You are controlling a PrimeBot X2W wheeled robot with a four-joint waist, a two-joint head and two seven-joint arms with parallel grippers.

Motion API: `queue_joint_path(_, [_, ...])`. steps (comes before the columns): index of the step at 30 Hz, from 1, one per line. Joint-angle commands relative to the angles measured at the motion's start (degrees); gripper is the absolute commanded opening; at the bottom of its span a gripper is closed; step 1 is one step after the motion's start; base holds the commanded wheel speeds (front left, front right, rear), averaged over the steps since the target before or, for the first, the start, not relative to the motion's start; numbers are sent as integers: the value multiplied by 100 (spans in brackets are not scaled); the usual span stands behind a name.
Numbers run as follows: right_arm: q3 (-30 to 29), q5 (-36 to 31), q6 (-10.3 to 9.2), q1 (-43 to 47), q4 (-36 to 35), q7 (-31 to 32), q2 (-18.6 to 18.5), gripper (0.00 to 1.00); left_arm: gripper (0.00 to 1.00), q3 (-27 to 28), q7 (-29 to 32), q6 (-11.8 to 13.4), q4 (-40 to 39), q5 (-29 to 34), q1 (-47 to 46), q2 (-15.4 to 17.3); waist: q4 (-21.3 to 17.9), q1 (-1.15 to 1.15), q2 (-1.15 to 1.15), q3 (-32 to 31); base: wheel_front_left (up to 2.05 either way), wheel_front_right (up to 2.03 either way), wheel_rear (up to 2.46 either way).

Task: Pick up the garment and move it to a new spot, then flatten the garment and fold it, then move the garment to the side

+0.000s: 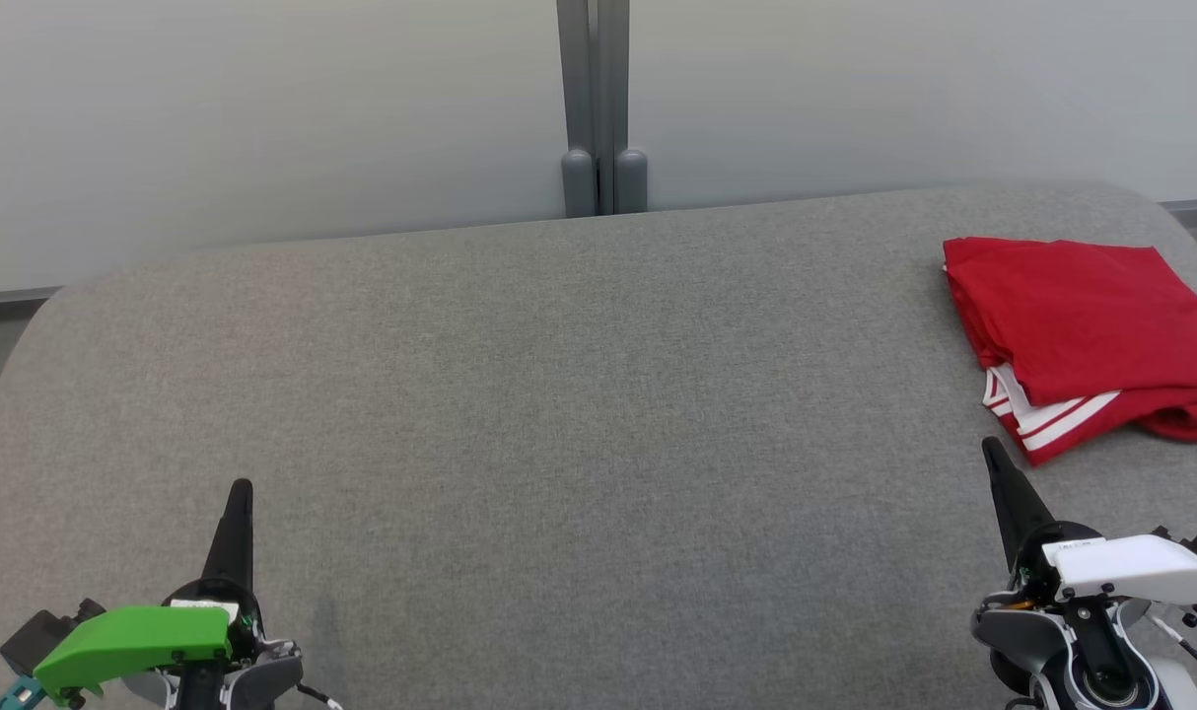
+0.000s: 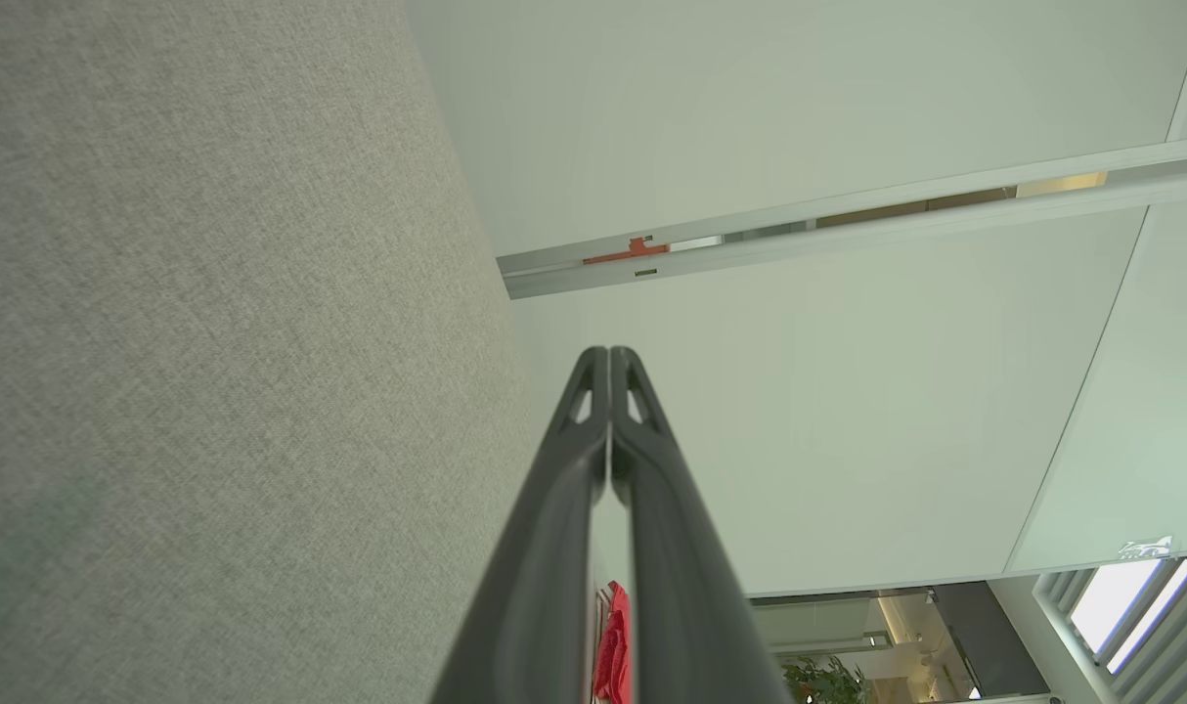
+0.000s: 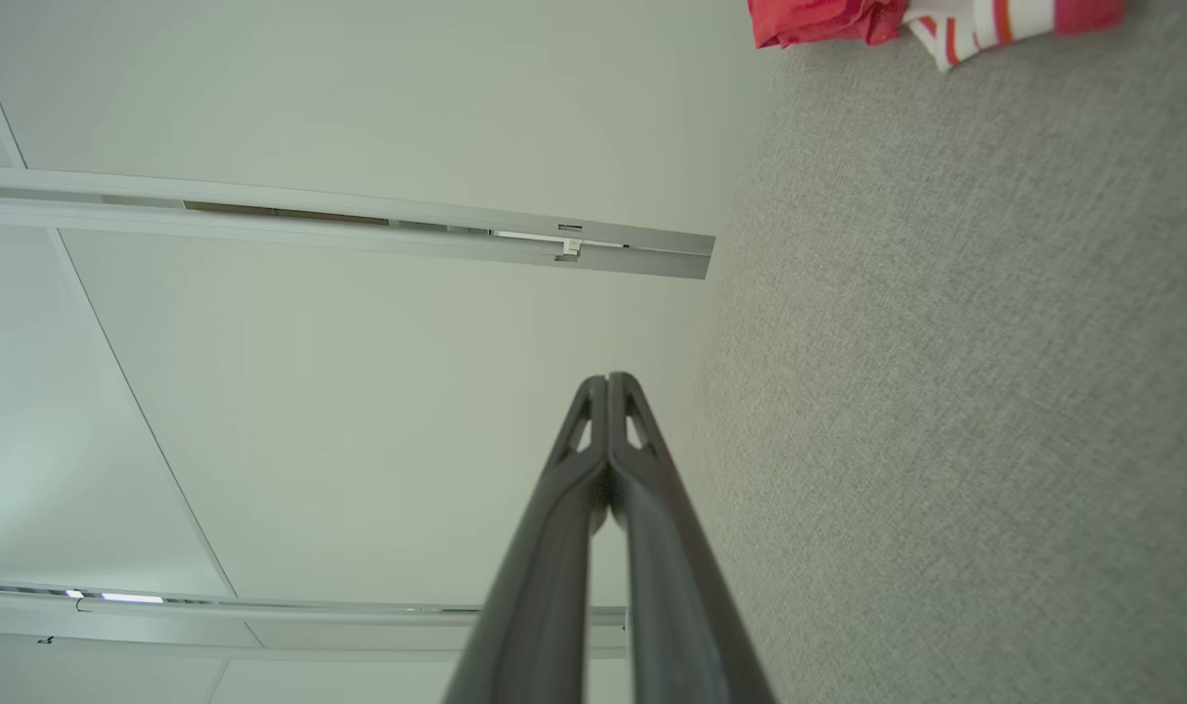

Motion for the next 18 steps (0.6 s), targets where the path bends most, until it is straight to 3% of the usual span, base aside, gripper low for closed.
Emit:
queue_joint_path(1, [-31, 127, 5, -125, 6, 34, 4, 0, 0, 32, 38, -33, 4, -119, -156, 38, 0, 0, 0, 16, 0, 0, 0])
queue_joint_path(18, [-134, 755, 4, -266, 78, 214, 41, 0, 0, 151, 225, -86, 77, -784, -337, 33, 3, 0, 0, 170, 0, 0, 0])
